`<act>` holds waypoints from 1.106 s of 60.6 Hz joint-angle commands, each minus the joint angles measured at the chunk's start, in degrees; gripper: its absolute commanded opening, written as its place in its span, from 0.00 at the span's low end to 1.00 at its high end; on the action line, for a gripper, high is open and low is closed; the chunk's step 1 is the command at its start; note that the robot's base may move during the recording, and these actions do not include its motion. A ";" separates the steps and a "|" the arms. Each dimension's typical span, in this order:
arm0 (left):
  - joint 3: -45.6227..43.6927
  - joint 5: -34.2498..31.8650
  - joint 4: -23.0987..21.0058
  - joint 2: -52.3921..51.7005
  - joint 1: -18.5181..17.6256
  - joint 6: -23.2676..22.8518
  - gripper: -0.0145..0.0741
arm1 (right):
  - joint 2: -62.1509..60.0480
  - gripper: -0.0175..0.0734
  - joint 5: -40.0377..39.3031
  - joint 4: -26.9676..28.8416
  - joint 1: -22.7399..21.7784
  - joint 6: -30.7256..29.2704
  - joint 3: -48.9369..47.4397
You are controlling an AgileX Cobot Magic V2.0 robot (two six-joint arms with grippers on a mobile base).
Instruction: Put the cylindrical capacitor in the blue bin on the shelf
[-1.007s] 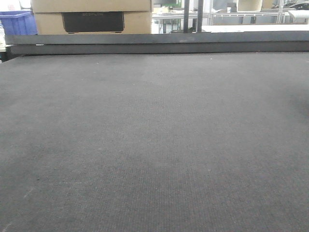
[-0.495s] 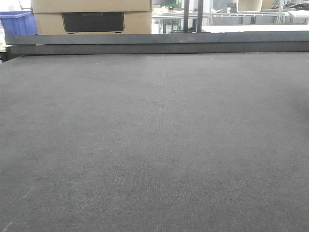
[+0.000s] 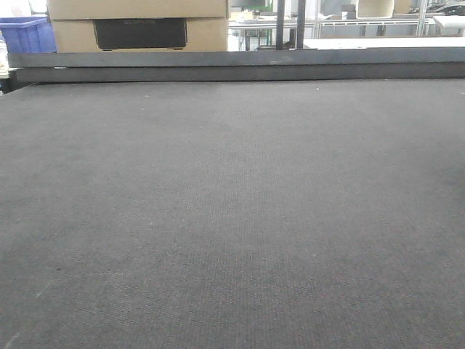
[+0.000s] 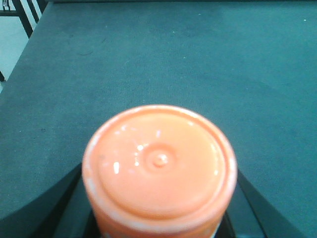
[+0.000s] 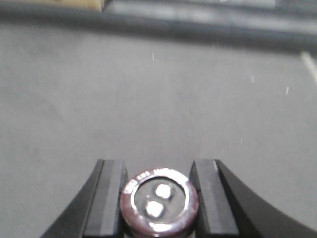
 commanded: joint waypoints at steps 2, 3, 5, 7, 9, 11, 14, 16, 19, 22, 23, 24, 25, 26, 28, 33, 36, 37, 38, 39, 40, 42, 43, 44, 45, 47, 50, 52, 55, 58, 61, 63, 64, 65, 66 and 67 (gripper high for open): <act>-0.51 -0.51 -0.11 -0.41 -0.32 -0.03 0.04 | -0.49 0.19 -0.06 0.15 0.27 -0.33 -2.33; -0.51 -0.51 -0.11 -0.41 -0.32 -0.03 0.04 | -0.49 0.19 -0.06 0.15 0.27 -0.33 -2.46; -0.51 -0.51 -0.11 -0.41 -0.32 -0.03 0.04 | -0.49 0.19 -0.06 0.15 0.27 -0.33 -2.46; -0.51 -0.51 -0.11 -0.41 -0.32 -0.03 0.04 | -0.49 0.19 -0.06 0.15 0.27 -0.33 -2.46; -0.51 -0.51 -0.11 -0.41 -0.32 -0.03 0.04 | -0.49 0.19 0.04 0.15 0.27 -0.33 -2.45; -0.51 -0.51 -0.11 -0.41 -0.32 -0.03 0.04 | -0.49 0.19 0.16 0.15 0.27 -0.33 -2.45; -0.51 -0.62 -0.11 -0.37 -0.36 -0.03 0.04 | -0.49 0.19 0.16 0.15 0.27 -0.33 -2.45; -0.51 -0.62 -0.11 -0.37 -0.36 -0.03 0.04 | -0.49 0.19 0.16 0.15 0.27 -0.33 -2.45; -0.51 -0.75 -0.11 -0.37 -0.36 -0.03 0.04 | -0.49 0.19 0.16 0.15 0.27 -0.33 -2.45; -0.51 -1.02 -0.11 -0.37 -0.36 -0.03 0.04 | -0.49 0.19 0.16 0.15 0.27 -0.33 -2.45; -0.51 -1.13 -0.11 -0.37 -0.36 -0.03 0.04 | -0.49 0.19 0.06 0.15 0.27 -0.33 -2.45; -0.51 -1.13 -0.11 -0.37 -0.36 -0.03 0.04 | -0.49 0.19 0.06 0.15 0.27 -0.33 -2.45; -0.51 -1.13 -0.11 -0.37 -0.36 -0.03 0.04 | -0.49 0.19 0.06 0.15 0.27 -0.33 -2.45; -0.51 -1.13 -0.11 -0.37 -0.36 -0.03 0.04 | -0.49 0.19 0.06 0.15 0.27 -0.33 -2.45; -0.51 -1.13 -0.11 -0.37 -0.36 -0.03 0.04 | -0.49 0.19 0.06 0.15 0.27 -0.33 -2.45; -0.51 -1.13 -0.11 -0.37 -0.36 -0.03 0.04 | -0.49 0.19 -0.05 0.15 0.27 -0.33 -2.45; -0.51 -1.13 -0.11 -0.37 -0.36 -0.03 0.04 | -0.49 0.19 -0.05 0.15 0.27 -0.33 -2.45; -0.51 -1.13 -0.11 -0.37 -0.36 -0.03 0.04 | -0.49 0.19 -0.05 0.15 0.27 -0.33 -2.45; -0.51 -1.13 -0.11 -0.37 -0.36 -0.03 0.04 | -0.49 0.19 -0.05 0.15 0.27 -0.33 -2.45; -0.51 -1.13 -0.11 -0.37 -0.36 -0.03 0.04 | -0.49 0.19 -0.05 0.15 0.27 -0.33 -2.45; -0.51 -1.13 -0.11 -0.37 -0.36 -0.03 0.04 | -0.49 0.19 -0.05 0.15 0.27 -0.33 -2.45; -0.51 -1.13 -0.11 -0.37 -0.36 -0.03 0.04 | -0.49 0.19 -0.05 0.15 0.27 -0.33 -2.45; -0.51 -1.13 -0.11 -0.37 -0.36 -0.03 0.04 | -0.49 0.19 -0.05 0.15 0.27 -0.33 -2.45; -0.51 -1.13 -0.11 -0.37 -0.36 -0.03 0.04 | -0.49 0.19 -0.05 0.15 0.27 -0.33 -2.45; -0.51 -1.13 -0.11 -0.37 -0.36 -0.03 0.04 | -0.49 0.19 -0.05 0.15 0.27 -0.33 -2.45; -0.51 -1.13 -0.11 -0.37 -0.36 -0.03 0.04 | -0.49 0.19 -0.05 0.15 0.27 -0.33 -2.45; -0.51 -1.13 -0.11 -0.37 -0.36 -0.03 0.04 | -0.49 0.19 -0.05 0.15 0.27 -0.33 -2.45; -0.51 -1.13 -0.11 -0.37 -0.36 -0.03 0.04 | -0.49 0.19 -0.05 0.15 0.27 -0.33 -2.45; -0.51 -1.13 -0.11 -0.37 -0.36 -0.03 0.04 | -0.49 0.19 -0.05 0.15 0.27 -0.33 -2.45; -0.51 -1.13 -0.11 -0.37 -0.36 -0.03 0.04 | -0.49 0.19 -0.05 0.15 0.27 -0.33 -2.45; -0.51 -1.13 -0.11 -0.37 -0.36 -0.03 0.04 | -0.49 0.19 -0.05 0.15 0.27 -0.33 -2.45; -0.51 -1.13 -0.11 -0.37 -0.36 -0.03 0.04 | -0.49 0.19 -0.05 0.15 0.27 -0.33 -2.45; -0.51 -1.13 -0.11 -0.37 -0.36 -0.03 0.04 | -0.49 0.19 -0.05 0.15 0.27 -0.33 -2.45; -0.51 -1.13 -0.11 -0.37 -0.36 -0.03 0.04 | -0.49 0.19 -0.05 0.15 0.27 -0.33 -2.45; -0.51 -1.13 -0.11 -0.37 -0.36 -0.03 0.04 | -0.49 0.19 -0.05 0.15 0.27 -0.33 -2.45; -0.51 -1.13 -0.11 -0.37 -0.36 -0.03 0.04 | -0.49 0.19 -0.05 0.15 0.27 -0.33 -2.45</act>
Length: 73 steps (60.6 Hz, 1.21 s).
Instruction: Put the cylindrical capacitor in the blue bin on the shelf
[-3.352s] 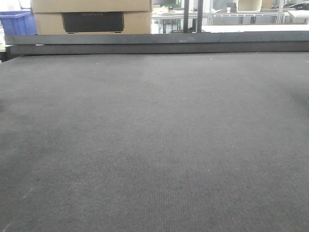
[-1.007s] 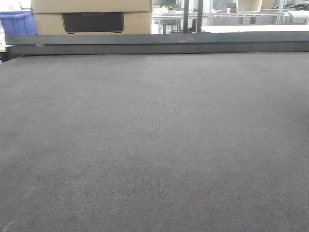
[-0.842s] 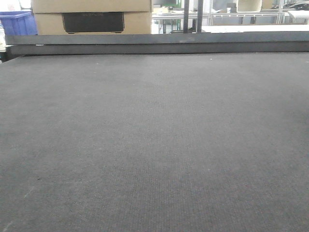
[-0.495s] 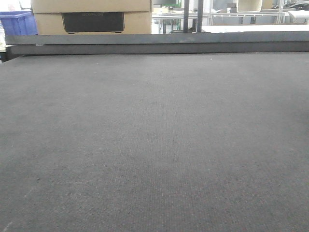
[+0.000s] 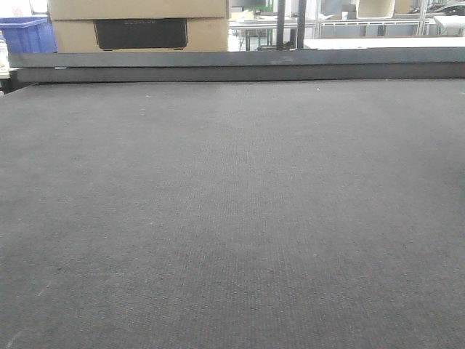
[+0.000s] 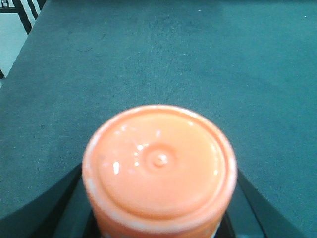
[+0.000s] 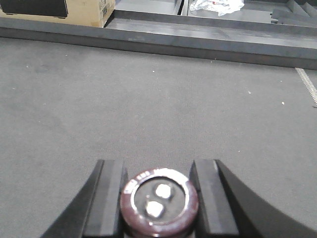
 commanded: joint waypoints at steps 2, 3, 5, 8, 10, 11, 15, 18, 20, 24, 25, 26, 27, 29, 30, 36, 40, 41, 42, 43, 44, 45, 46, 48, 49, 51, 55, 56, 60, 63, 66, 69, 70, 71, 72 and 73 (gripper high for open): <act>-0.51 -1.68 -0.11 -0.37 -0.36 -0.03 0.04 | -0.17 0.19 -1.33 -0.06 0.27 -0.33 -0.54; -0.51 -1.68 -0.11 -0.37 -0.36 -0.03 0.04 | -0.17 0.19 -1.33 -0.06 0.27 -0.33 -0.54; -0.51 -1.68 -0.11 -0.37 -0.36 -0.03 0.04 | -0.17 0.19 -1.33 -0.06 0.27 -0.33 -0.54; -0.51 -1.68 -0.11 -0.37 -0.36 -0.03 0.04 | -0.17 0.19 -1.33 -0.06 0.27 -0.33 -0.54; -0.51 -1.68 -0.11 -0.37 -0.36 -0.03 0.04 | -0.17 0.19 -1.33 -0.06 0.27 -0.33 -0.54; -0.51 -1.68 -0.11 -0.37 -0.36 -0.03 0.04 | -0.17 0.19 -1.33 -0.06 0.27 -0.33 -0.54; -0.51 -1.68 -0.11 -0.37 -0.36 -0.03 0.04 | -0.17 0.19 -1.33 -0.06 0.27 -0.33 -0.54; -0.51 -1.68 -0.11 -0.37 -0.36 -0.03 0.04 | -0.17 0.19 -1.33 -0.06 0.27 -0.33 -0.54; -0.51 -1.68 -0.11 -0.37 -0.36 -0.03 0.04 | -0.17 0.19 -1.33 -0.06 0.27 -0.33 -0.54; -0.51 -1.68 -0.11 -0.37 -0.36 -0.03 0.04 | -0.17 0.19 -1.33 -0.06 0.27 -0.33 -0.54; -0.51 -1.68 -0.11 -0.37 -0.36 -0.03 0.04 | -0.17 0.19 -1.33 -0.06 0.27 -0.33 -0.54; -0.51 -1.68 -0.11 -0.37 -0.36 -0.03 0.04 | -0.17 0.19 -1.33 -0.06 0.27 -0.33 -0.54; -0.51 -1.68 -0.11 -0.37 -0.36 -0.03 0.04 | -0.17 0.19 -1.33 -0.06 0.27 -0.33 -0.54; -0.51 -1.68 -0.11 -0.37 -0.36 -0.03 0.04 | -0.17 0.19 -1.33 -0.06 0.27 -0.33 -0.54; -0.51 -1.68 -0.11 -0.37 -0.36 -0.03 0.04 | -0.17 0.19 -1.33 -0.06 0.27 -0.33 -0.54; -0.51 -1.68 -0.11 -0.79 -0.36 -0.03 0.04 | -0.17 0.19 -1.33 -0.06 0.27 -0.33 -0.54; -0.51 -1.68 -0.11 -0.86 -0.36 -0.03 0.04 | -0.17 0.19 -1.33 -0.06 0.27 -0.33 -0.54; -0.51 -1.68 -0.11 -0.86 -0.36 -0.03 0.04 | -0.17 0.19 -1.33 -0.06 0.27 -0.33 -0.54; -0.51 -1.68 -0.11 -0.86 -0.36 -0.03 0.04 | -0.17 0.19 -1.33 -0.06 0.27 -0.33 -0.54; -0.51 -1.68 -0.11 -0.86 -0.36 -0.03 0.04 | -0.17 0.19 -1.33 -0.06 0.27 -0.33 -0.54; -0.51 -1.68 -0.11 -0.86 -0.36 -0.03 0.04 | -0.17 0.19 -1.33 -0.06 0.27 -0.33 -0.54; -0.51 -1.68 -0.11 -0.86 -0.36 -0.03 0.04 | -0.17 0.19 -1.33 -0.06 0.27 -0.33 -0.54; -0.51 -1.68 -0.11 -0.86 -0.36 -0.03 0.04 | -0.17 0.19 -1.33 -0.06 0.27 -0.33 -0.54; -0.51 -1.68 -0.11 -0.86 -0.36 -0.03 0.04 | -0.17 0.19 -1.33 -0.06 0.27 -0.33 -0.54; -0.51 -1.68 -0.11 -0.86 -0.36 -0.03 0.04 | -0.17 0.19 -1.33 -0.06 0.27 -0.33 -0.54; -0.51 -1.68 -0.11 -0.86 -0.36 -0.03 0.04 | -0.17 0.19 -1.33 -0.06 0.27 -0.33 -0.54; -0.51 -1.68 -0.11 -0.86 -0.36 -0.03 0.04 | -0.17 0.19 -1.33 -0.06 0.27 -0.33 -0.54; -0.51 -1.68 -0.11 -0.86 -0.36 -0.03 0.04 | -0.17 0.19 -1.33 -0.06 0.27 -0.33 -0.54; -0.51 -1.68 -0.11 -0.86 -0.36 -0.03 0.04 | -0.17 0.19 -1.33 -0.06 0.27 -0.33 -0.54; -0.51 -1.68 -0.11 -0.86 -0.36 -0.03 0.04 | -0.17 0.19 -1.33 -0.06 0.27 -0.33 -0.54; -0.51 -1.68 -0.11 -0.86 -0.36 -0.03 0.04 | -0.17 0.19 -1.33 -0.06 0.27 -0.33 -0.54; -0.51 -1.68 -0.11 -0.86 -0.36 -0.03 0.04 | -0.17 0.19 -1.33 -0.06 0.27 -0.33 -0.54; -0.51 -1.68 -0.11 -0.86 -0.36 -0.03 0.04 | -0.17 0.19 -1.33 -0.06 0.27 -0.33 -0.54; -0.51 -1.68 -0.11 -0.86 -0.36 -0.03 0.04 | -0.17 0.19 -1.33 -0.06 0.27 -0.33 -0.54; -0.51 -1.68 -0.11 -0.86 -0.36 -0.03 0.04 | -0.17 0.19 -1.33 -0.06 0.27 -0.33 -0.54; -0.51 -1.68 -0.11 -0.86 -0.36 -0.03 0.04 | -0.17 0.19 -1.33 -0.06 0.27 -0.33 -0.54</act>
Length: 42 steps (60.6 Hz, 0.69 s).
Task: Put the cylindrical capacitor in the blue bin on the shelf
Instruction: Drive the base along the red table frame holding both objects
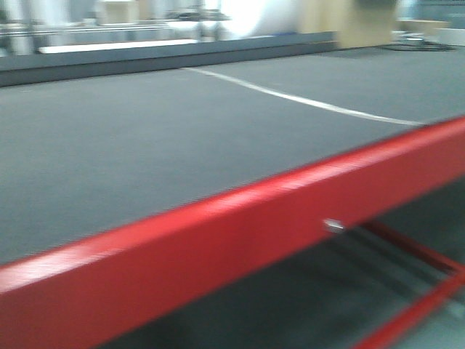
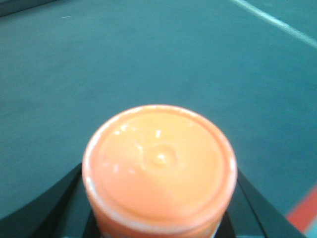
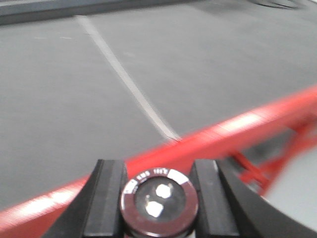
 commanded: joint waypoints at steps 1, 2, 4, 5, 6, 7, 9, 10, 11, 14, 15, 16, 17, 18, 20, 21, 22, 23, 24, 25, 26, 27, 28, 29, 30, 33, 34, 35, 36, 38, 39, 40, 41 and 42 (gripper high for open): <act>-0.51 -1.68 -0.30 -0.53 -0.36 -0.03 0.04 | -0.28 0.19 -1.33 -0.10 0.19 -0.33 -0.54; -0.51 -1.68 -0.30 -0.53 -0.36 -0.03 0.04 | -0.28 0.19 -1.33 -0.10 0.19 -0.33 -0.54; -0.51 -1.68 -0.30 -0.53 -0.36 -0.03 0.04 | -0.28 0.19 -1.33 -0.10 0.19 -0.33 -0.54; -0.51 -1.68 -0.30 -0.53 -0.36 -0.03 0.04 | -0.28 0.19 -1.33 -0.10 0.19 -0.33 -0.54; -0.51 -1.68 -0.30 -0.53 -0.36 -0.03 0.04 | -0.28 0.19 -1.33 -0.10 0.19 -0.33 -0.54; -0.51 -1.68 -0.30 -0.53 -0.36 -0.03 0.04 | -0.28 0.19 -1.33 -0.10 0.19 -0.33 -0.54; -0.51 -1.68 -0.30 -0.53 -0.36 -0.03 0.04 | -0.28 0.19 -1.33 -0.10 0.19 -0.33 -0.54; -0.51 -1.68 -0.30 -0.53 -0.36 -0.03 0.04 | -0.28 0.19 -1.33 -0.10 0.19 -0.33 -0.54; -0.51 -1.68 -0.30 -0.53 -0.36 -0.03 0.04 | -0.28 0.19 -1.33 -0.10 0.19 -0.33 -0.54; -0.51 -1.68 -0.30 -0.53 -0.36 -0.03 0.04 | -0.28 0.19 -1.33 -0.10 0.19 -0.33 -0.54; -0.51 -1.68 -0.30 -0.53 -0.36 -0.03 0.04 | -0.28 0.19 -1.33 -0.10 0.19 -0.33 -0.54; -0.51 -1.68 -0.30 -0.53 -0.36 -0.03 0.04 | -0.28 0.19 -1.33 -0.10 0.19 -0.33 -0.54; -0.51 -1.68 -0.30 -0.53 -0.36 -0.03 0.04 | -0.28 0.19 -1.33 -0.10 0.19 -0.33 -0.54; -0.51 -1.68 -0.30 -0.53 -0.36 -0.03 0.04 | -0.28 0.19 -1.33 -0.10 0.19 -0.33 -0.54; -0.51 -1.68 -0.30 -0.53 -0.36 -0.03 0.04 | -0.28 0.19 -1.33 -0.10 0.19 -0.33 -0.54; -0.51 -1.68 -0.30 -0.53 -0.36 -0.03 0.04 | -0.28 0.19 -1.33 -0.10 0.19 -0.33 -0.54; -0.51 -1.68 -0.30 -0.53 -0.36 -0.03 0.04 | -0.28 0.19 -1.33 -0.10 0.19 -0.33 -0.54; -0.51 -1.68 -0.30 -0.53 -0.36 -0.03 0.04 | -0.28 0.19 -1.33 -0.10 0.19 -0.33 -0.54; -0.51 -1.68 -0.30 -0.53 -0.36 -0.03 0.04 | -0.28 0.19 -1.33 -0.10 0.19 -0.33 -0.54; -0.51 -1.68 -0.30 -0.53 -0.36 -0.03 0.04 | -0.28 0.19 -1.33 -0.10 0.19 -0.33 -0.54; -0.51 -1.68 -0.30 -0.53 -0.36 -0.03 0.04 | -0.28 0.19 -1.33 -0.10 0.19 -0.33 -0.54; -0.51 -1.68 -0.30 -0.53 -0.36 -0.03 0.04 | -0.28 0.19 -1.33 -0.10 0.19 -0.33 -0.54; -0.51 -1.68 -0.30 -0.53 -0.36 -0.03 0.04 | -0.28 0.19 -1.33 -0.10 0.19 -0.33 -0.54; -0.51 -1.68 -0.30 -0.53 -0.36 -0.03 0.04 | -0.28 0.19 -1.33 -0.10 0.19 -0.33 -0.54; -0.51 -1.68 -0.30 -0.53 -0.36 -0.03 0.04 | -0.28 0.19 -1.33 -0.10 0.19 -0.33 -0.54; -0.51 -1.68 -0.30 -0.53 -0.36 -0.03 0.04 | -0.28 0.19 -1.33 -0.10 0.19 -0.33 -0.54; -0.51 -1.68 -0.30 -0.53 -0.36 -0.03 0.04 | -0.28 0.19 -1.33 -0.10 0.19 -0.33 -0.54; -0.51 -1.68 -0.30 -0.53 -0.36 -0.03 0.04 | -0.28 0.19 -1.33 -0.10 0.19 -0.33 -0.54; -0.51 -1.68 -0.30 -0.53 -0.36 -0.03 0.04 | -0.28 0.19 -1.33 -0.10 0.19 -0.33 -0.54; -0.51 -1.68 -0.30 -0.53 -0.36 -0.03 0.04 | -0.28 0.19 -1.33 -0.10 0.19 -0.33 -0.54; -0.51 -1.68 -0.30 -0.53 -0.36 -0.03 0.04 | -0.28 0.19 -1.33 -0.10 0.19 -0.33 -0.54; -0.51 -1.68 -0.30 -0.53 -0.36 -0.03 0.04 | -0.28 0.19 -1.33 -0.10 0.19 -0.33 -0.54; -0.51 -1.68 -0.30 -0.53 -0.36 -0.03 0.04 | -0.28 0.19 -1.33 -0.10 0.19 -0.33 -0.54; -0.51 -1.68 -0.30 -0.53 -0.36 -0.03 0.04 | -0.28 0.19 -1.33 -0.10 0.19 -0.33 -0.54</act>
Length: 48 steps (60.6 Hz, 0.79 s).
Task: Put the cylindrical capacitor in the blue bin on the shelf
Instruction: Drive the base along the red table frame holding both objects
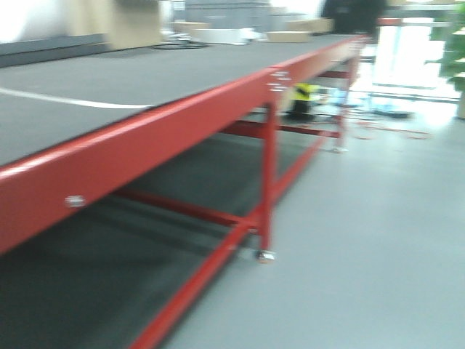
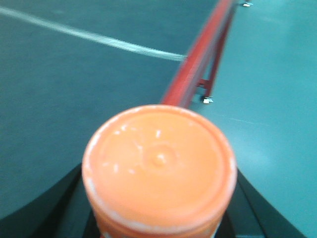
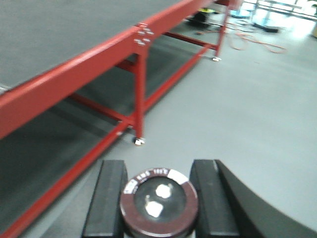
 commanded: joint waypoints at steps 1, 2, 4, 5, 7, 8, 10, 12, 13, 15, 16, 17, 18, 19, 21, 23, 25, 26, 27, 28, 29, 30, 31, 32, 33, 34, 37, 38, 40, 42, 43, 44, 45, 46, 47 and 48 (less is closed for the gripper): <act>-0.51 -1.68 -0.30 -0.49 -0.36 -0.03 0.04 | -0.28 0.19 -1.33 -0.10 0.19 -0.33 -0.54; -0.51 -1.68 -0.30 -0.49 -0.36 -0.03 0.04 | -0.28 0.19 -1.33 -0.10 0.19 -0.33 -0.54; -0.51 -1.68 -0.30 -0.49 -0.36 -0.03 0.04 | -0.28 0.19 -1.33 -0.10 0.19 -0.33 -0.54; -0.51 -1.68 -0.30 -0.49 -0.36 -0.03 0.04 | -0.28 0.19 -1.33 -0.10 0.19 -0.33 -0.54; -0.51 -1.68 -0.30 -0.49 -0.36 -0.03 0.04 | -0.28 0.19 -1.33 -0.10 0.19 -0.33 -0.54; -0.51 -1.68 -0.30 -0.49 -0.36 -0.03 0.04 | -0.28 0.19 -1.33 -0.10 0.19 -0.33 -0.54; -0.51 -1.68 -0.30 -0.49 -0.36 -0.03 0.04 | -0.28 0.19 -1.33 -0.10 0.19 -0.33 -0.54; -0.51 -1.68 -0.30 -0.49 -0.36 -0.03 0.04 | -0.28 0.19 -1.33 -0.10 0.19 -0.33 -0.54; -0.51 -1.68 -0.30 -0.49 -0.36 -0.03 0.04 | -0.28 0.19 -1.33 -0.10 0.19 -0.33 -0.54; -0.51 -1.68 -0.30 -0.49 -0.36 -0.03 0.04 | -0.28 0.19 -1.33 -0.10 0.19 -0.33 -0.54; -0.51 -1.68 -0.30 -0.49 -0.36 -0.03 0.04 | -0.28 0.19 -1.33 -0.10 0.19 -0.33 -0.54; -0.51 -1.68 -0.30 -0.49 -0.36 -0.03 0.04 | -0.28 0.19 -1.33 -0.10 0.19 -0.33 -0.54; -0.51 -1.68 -0.30 -0.49 -0.36 -0.03 0.04 | -0.28 0.19 -1.33 -0.10 0.19 -0.33 -0.54; -0.51 -1.68 -0.30 -0.49 -0.36 -0.03 0.04 | -0.28 0.19 -1.33 -0.10 0.19 -0.33 -0.54; -0.51 -1.68 -0.30 -0.49 -0.36 -0.03 0.04 | -0.28 0.19 -1.33 -0.10 0.19 -0.33 -0.54; -0.51 -1.68 -0.30 -0.49 -0.36 -0.03 0.04 | -0.28 0.19 -1.33 -0.10 0.19 -0.33 -0.54; -0.51 -1.68 -0.30 -0.49 -0.36 -0.03 0.04 | -0.28 0.19 -1.33 -0.10 0.19 -0.33 -0.54; -0.51 -1.68 -0.30 -0.49 -0.36 -0.03 0.04 | -0.28 0.19 -1.33 -0.10 0.19 -0.33 -0.54; -0.51 -1.68 -0.30 -0.49 -0.36 -0.03 0.04 | -0.28 0.19 -1.33 -0.10 0.19 -0.33 -0.54; -0.51 -1.68 -0.30 -0.49 -0.36 -0.03 0.04 | -0.28 0.19 -1.33 -0.10 0.19 -0.33 -0.54; -0.51 -1.68 -0.30 -0.49 -0.36 -0.03 0.04 | -0.28 0.19 -1.33 -0.10 0.19 -0.33 -0.54; -0.51 -1.68 -0.30 -0.49 -0.36 -0.03 0.04 | -0.28 0.19 -1.33 -0.10 0.19 -0.33 -0.54; -0.51 -1.68 -0.30 -0.49 -0.36 -0.03 0.04 | -0.28 0.19 -1.33 -0.10 0.19 -0.33 -0.54; -0.51 -1.68 -0.30 -0.49 -0.36 -0.03 0.04 | -0.28 0.19 -1.33 -0.10 0.19 -0.33 -0.54; -0.51 -1.68 -0.30 -0.49 -0.36 -0.03 0.04 | -0.28 0.19 -1.33 -0.10 0.19 -0.33 -0.54; -0.51 -1.68 -0.30 -0.49 -0.36 -0.03 0.04 | -0.28 0.19 -1.33 -0.10 0.19 -0.33 -0.54; -0.51 -1.68 -0.30 -0.49 -0.36 -0.03 0.04 | -0.28 0.19 -1.33 -0.10 0.19 -0.33 -0.54; -0.51 -1.68 -0.30 -0.49 -0.36 -0.03 0.04 | -0.28 0.19 -1.33 -0.10 0.19 -0.33 -0.54; -0.51 -1.68 -0.30 -0.49 -0.36 -0.03 0.04 | -0.28 0.19 -1.33 -0.10 0.19 -0.33 -0.54; -0.51 -1.68 -0.30 -0.49 -0.36 -0.03 0.04 | -0.28 0.19 -1.33 -0.10 0.19 -0.33 -0.54; -0.51 -1.68 -0.30 -0.49 -0.36 -0.03 0.04 | -0.28 0.19 -1.33 -0.10 0.19 -0.33 -0.54; -0.51 -1.68 -0.30 -0.49 -0.36 -0.03 0.04 | -0.28 0.19 -1.33 -0.10 0.19 -0.33 -0.54; -0.51 -1.68 -0.30 -0.49 -0.36 -0.03 0.04 | -0.28 0.19 -1.33 -0.10 0.19 -0.33 -0.54; -0.51 -1.68 -0.30 -0.49 -0.36 -0.03 0.04 | -0.28 0.19 -1.33 -0.10 0.19 -0.33 -0.54; -0.51 -1.68 -0.30 -0.49 -0.36 -0.03 0.04 | -0.38 0.19 -1.33 -0.10 0.19 -0.33 -0.54; -0.51 -1.68 -0.30 -0.49 -0.36 -0.03 0.04 | -0.38 0.19 -1.33 -0.10 0.19 -0.33 -0.54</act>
